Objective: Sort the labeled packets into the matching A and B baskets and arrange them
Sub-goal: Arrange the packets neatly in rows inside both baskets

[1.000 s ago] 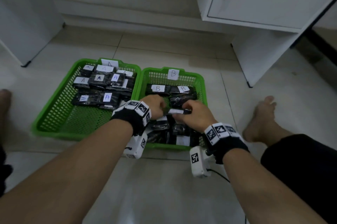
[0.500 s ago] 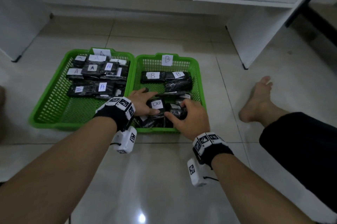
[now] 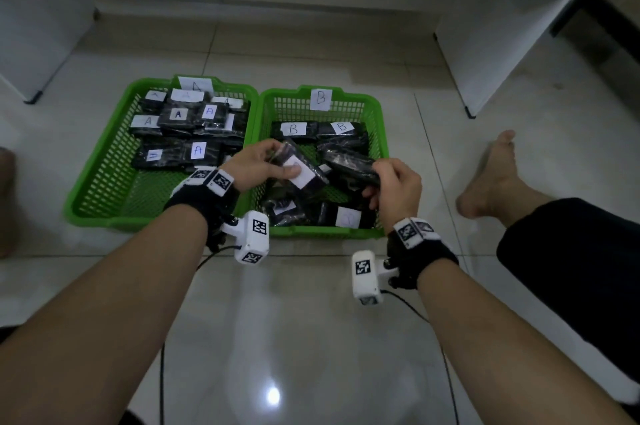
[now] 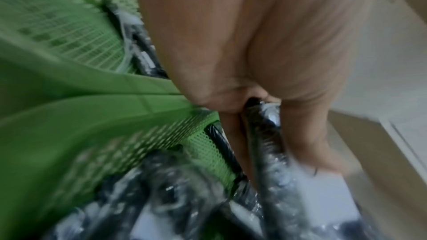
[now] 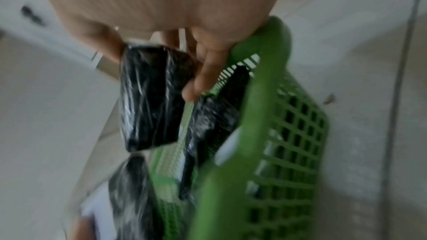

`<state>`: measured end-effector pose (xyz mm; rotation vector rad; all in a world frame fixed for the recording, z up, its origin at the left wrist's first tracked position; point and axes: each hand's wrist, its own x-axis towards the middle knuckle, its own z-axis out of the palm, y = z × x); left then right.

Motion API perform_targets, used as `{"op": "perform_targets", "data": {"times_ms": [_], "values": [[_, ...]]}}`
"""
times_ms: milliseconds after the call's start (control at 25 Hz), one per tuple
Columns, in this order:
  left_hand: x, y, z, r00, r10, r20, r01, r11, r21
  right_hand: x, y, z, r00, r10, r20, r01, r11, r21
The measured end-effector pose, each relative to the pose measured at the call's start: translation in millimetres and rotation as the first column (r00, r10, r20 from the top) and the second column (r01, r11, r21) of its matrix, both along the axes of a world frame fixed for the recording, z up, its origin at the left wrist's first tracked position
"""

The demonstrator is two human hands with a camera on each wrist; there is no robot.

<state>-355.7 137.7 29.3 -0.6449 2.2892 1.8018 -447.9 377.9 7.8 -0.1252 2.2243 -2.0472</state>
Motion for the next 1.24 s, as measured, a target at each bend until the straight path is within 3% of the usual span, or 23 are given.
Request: {"op": "perform_targets", "data": {"times_ms": [80, 200, 360, 560, 640, 760, 880, 1040, 1160, 1240], "values": [[1.0, -6.6, -1.3, 0.981, 0.188, -0.054, -0.171, 0.956, 0.237, -15.0, 4.0, 11.4, 0.966, 0.071, 0.249, -0.009, 0.971, -0.239], [4.0, -14.0, -1.2, 0.887, 0.460, -0.045, -0.382, 0.783, 0.491, -28.3, 7.3, 15.1, 0.876, 0.301, 0.377, -0.135, 0.903, -0.407], [7.3, -6.4, 5.8, 0.873, 0.486, -0.032, -0.357, 0.684, 0.636, -26.8, 7.4, 8.4, 0.825, 0.384, 0.414, -0.250, 0.906, -0.343], [2.0, -18.2, 9.8, 0.803, 0.595, -0.017, -0.384, 0.539, 0.750, -32.1, -1.1, 23.6, 0.857, 0.323, 0.401, -0.211, 0.931, -0.298], [-5.6, -25.9, 13.2, 0.768, 0.640, -0.018, -0.404, 0.507, 0.762, -43.7, -12.1, 34.0, 0.901, 0.265, 0.343, -0.199, 0.956, -0.216], [-12.5, -27.5, 10.3, 0.741, 0.672, -0.007, -0.469, 0.524, 0.711, -64.2, -36.5, 50.6, 0.964, 0.206, 0.169, -0.225, 0.969, 0.102], [-9.6, -27.2, -4.6, 0.728, 0.685, 0.033, -0.452, 0.443, 0.774, -73.3, -65.2, 45.8, 0.927, 0.366, 0.084, -0.368, 0.838, 0.403], [-10.3, -36.4, -9.9, 0.750, 0.659, 0.061, -0.430, 0.415, 0.802, -74.1, -103.7, 19.0, 0.845, 0.516, 0.138, -0.505, 0.688, 0.522], [-12.6, -35.2, -10.9, 0.754, 0.655, 0.057, -0.428, 0.424, 0.798, -70.9, -123.2, 9.6, 0.812, 0.576, 0.091, -0.495, 0.598, 0.631], [-13.5, -33.6, -11.9, 0.762, 0.645, 0.058, -0.424, 0.429, 0.797, -71.1, -131.4, 4.9, 0.765, 0.644, 0.026, -0.410, 0.455, 0.790]]}}
